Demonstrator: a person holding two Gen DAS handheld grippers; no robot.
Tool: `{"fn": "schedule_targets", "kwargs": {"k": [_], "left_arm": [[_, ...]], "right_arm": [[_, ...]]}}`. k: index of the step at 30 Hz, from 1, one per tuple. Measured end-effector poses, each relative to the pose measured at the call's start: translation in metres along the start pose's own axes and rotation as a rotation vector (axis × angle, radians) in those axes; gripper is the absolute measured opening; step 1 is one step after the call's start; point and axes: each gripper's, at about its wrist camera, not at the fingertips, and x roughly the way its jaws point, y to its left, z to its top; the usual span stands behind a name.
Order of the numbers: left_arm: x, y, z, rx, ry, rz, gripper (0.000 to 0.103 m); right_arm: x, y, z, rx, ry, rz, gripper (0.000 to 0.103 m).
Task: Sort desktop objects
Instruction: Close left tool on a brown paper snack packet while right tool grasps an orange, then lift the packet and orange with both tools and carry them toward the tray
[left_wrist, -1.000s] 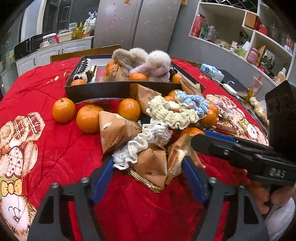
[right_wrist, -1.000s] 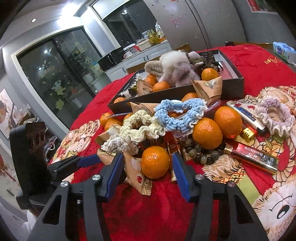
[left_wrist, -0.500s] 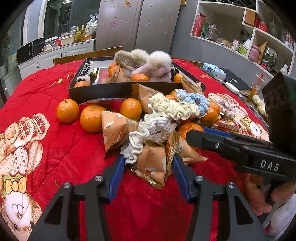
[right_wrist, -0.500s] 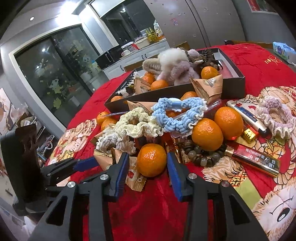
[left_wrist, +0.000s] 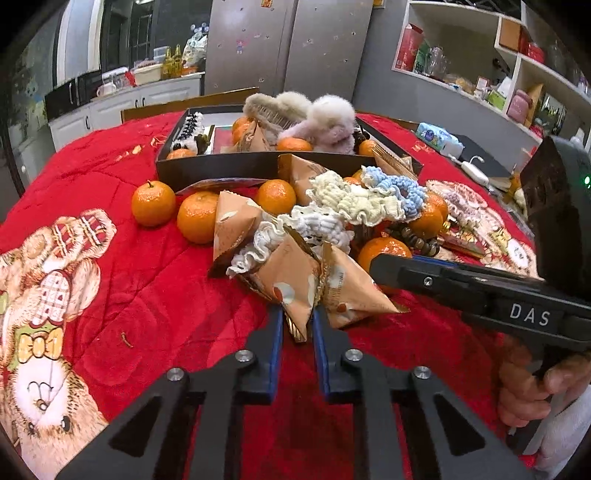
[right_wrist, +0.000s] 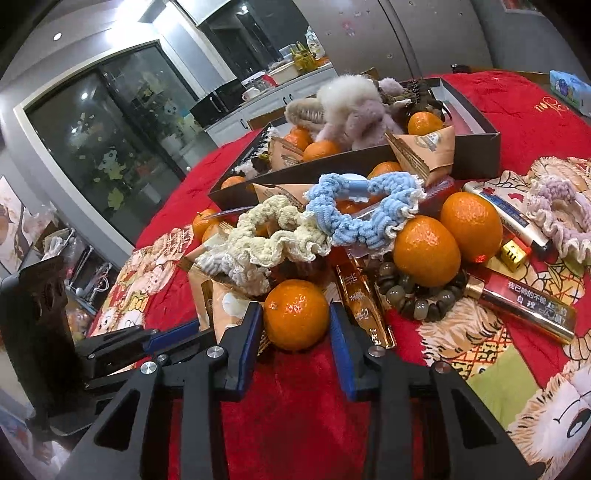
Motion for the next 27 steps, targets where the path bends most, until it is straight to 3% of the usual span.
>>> {"fn": "schedule_targets", "kwargs": {"k": [10, 27], "left_arm": [[-0.013, 0.004, -0.005, -0.028, -0.035, 0.049, 0.008], [-0.076, 0.008, -0.024, -0.054, -0.131, 0.124, 0.006]], "right_arm": [[-0.013, 0.000, -0.008, 0.028, -0.038, 0.016, 0.035], [-0.039, 0.011, -0.027, 0.046, -0.081, 0.041, 0.035]]}}
